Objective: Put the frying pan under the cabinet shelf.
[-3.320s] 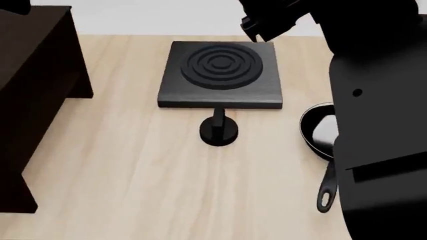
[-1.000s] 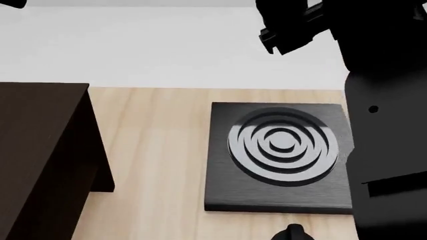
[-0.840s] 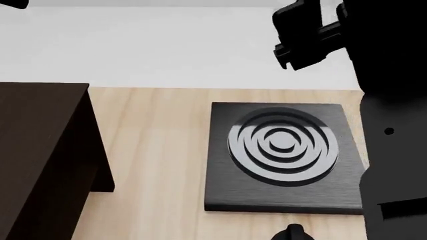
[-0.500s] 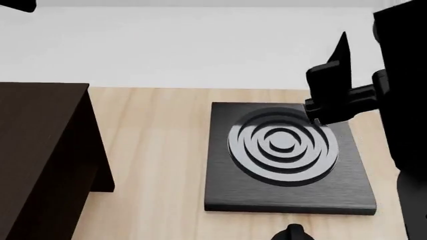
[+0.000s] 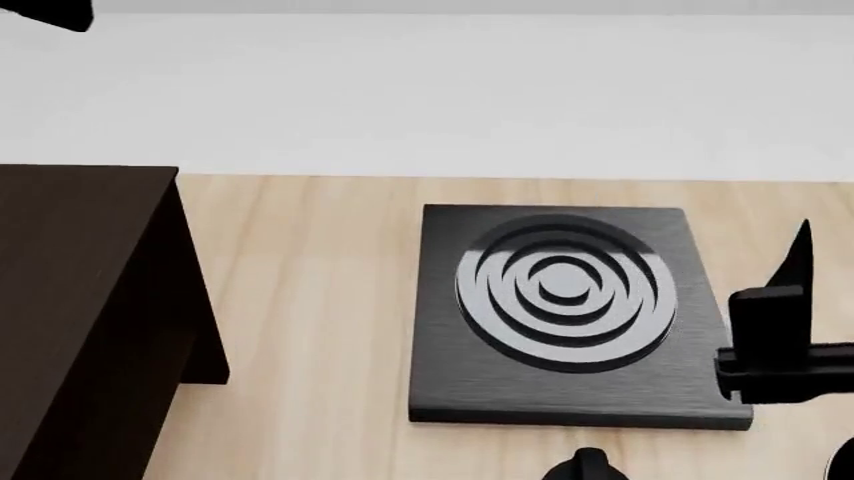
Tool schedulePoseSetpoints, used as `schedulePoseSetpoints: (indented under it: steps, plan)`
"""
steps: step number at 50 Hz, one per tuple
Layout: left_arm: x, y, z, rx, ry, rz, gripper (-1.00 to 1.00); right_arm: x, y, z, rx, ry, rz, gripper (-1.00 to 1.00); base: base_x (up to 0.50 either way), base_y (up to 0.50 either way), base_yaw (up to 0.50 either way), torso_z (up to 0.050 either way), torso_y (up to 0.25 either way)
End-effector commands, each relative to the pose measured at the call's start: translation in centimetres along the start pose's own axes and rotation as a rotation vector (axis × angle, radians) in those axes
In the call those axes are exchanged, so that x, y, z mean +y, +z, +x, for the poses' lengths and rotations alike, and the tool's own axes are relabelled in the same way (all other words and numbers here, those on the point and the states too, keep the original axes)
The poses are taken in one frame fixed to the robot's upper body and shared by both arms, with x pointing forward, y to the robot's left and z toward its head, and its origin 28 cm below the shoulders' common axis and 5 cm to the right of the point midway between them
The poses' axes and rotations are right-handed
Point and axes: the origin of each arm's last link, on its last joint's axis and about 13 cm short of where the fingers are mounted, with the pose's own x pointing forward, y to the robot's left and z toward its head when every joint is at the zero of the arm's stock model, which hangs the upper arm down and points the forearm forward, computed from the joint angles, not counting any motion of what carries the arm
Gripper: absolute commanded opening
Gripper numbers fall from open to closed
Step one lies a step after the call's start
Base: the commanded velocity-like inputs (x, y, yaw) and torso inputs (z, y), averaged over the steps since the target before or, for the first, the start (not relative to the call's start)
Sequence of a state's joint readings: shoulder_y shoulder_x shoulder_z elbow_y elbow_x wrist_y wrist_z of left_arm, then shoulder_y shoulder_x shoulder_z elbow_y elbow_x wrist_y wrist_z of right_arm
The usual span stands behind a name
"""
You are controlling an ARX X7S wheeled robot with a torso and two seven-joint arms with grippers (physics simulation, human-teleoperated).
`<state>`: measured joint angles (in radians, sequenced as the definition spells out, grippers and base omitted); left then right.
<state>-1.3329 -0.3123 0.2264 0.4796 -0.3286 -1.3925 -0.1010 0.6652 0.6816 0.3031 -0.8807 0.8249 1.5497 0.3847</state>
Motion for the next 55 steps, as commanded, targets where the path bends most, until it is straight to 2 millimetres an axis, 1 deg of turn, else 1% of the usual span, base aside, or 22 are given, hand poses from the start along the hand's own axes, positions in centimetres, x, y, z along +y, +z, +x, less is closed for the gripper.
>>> schedulePoseSetpoints:
  steps: [1,6,11,26,36,47,55]
  plan:
    - [-0.2,-0.1,0.2,-0.001,-0.006,-0.001,1.00,-0.9,-2.1,-1.8,0.063,-0.043,0.018,1.00,0.00,0.00,0.00,0.000,0.000]
    - [-0.2,0.2,0.2,-0.006,-0.009,0.002,1.00,-1.1,-3.2,-2.5,0.097,-0.055,0.031,1.00,0.00,0.00,0.00,0.000,0.000]
    - [-0.4,0.4,0.3,-0.010,-0.014,0.003,1.00,-1.4,-4.0,-2.9,0.119,-0.066,0.046,1.00,0.00,0.00,0.00,0.000,0.000]
    - [-0.5,0.3,0.4,-0.011,-0.018,0.004,1.00,-1.7,-6.7,-3.0,0.220,-0.101,0.057,1.00,0.00,0.00,0.00,0.000,0.000]
    - [-0.6,0.1,0.4,-0.008,-0.020,0.001,1.00,-1.8,-7.4,-3.2,0.253,-0.112,0.050,1.00,0.00,0.00,0.00,0.000,0.000]
    - [-0.5,0.3,0.5,-0.010,-0.019,-0.001,1.00,-1.4,-9.3,-3.5,0.307,-0.100,0.077,1.00,0.00,0.00,0.00,0.000,0.000]
    - [-0.6,0.5,0.5,-0.015,-0.023,0.001,1.00,-1.2,-10.1,-3.7,0.328,-0.104,0.083,1.00,0.00,0.00,0.00,0.000,0.000]
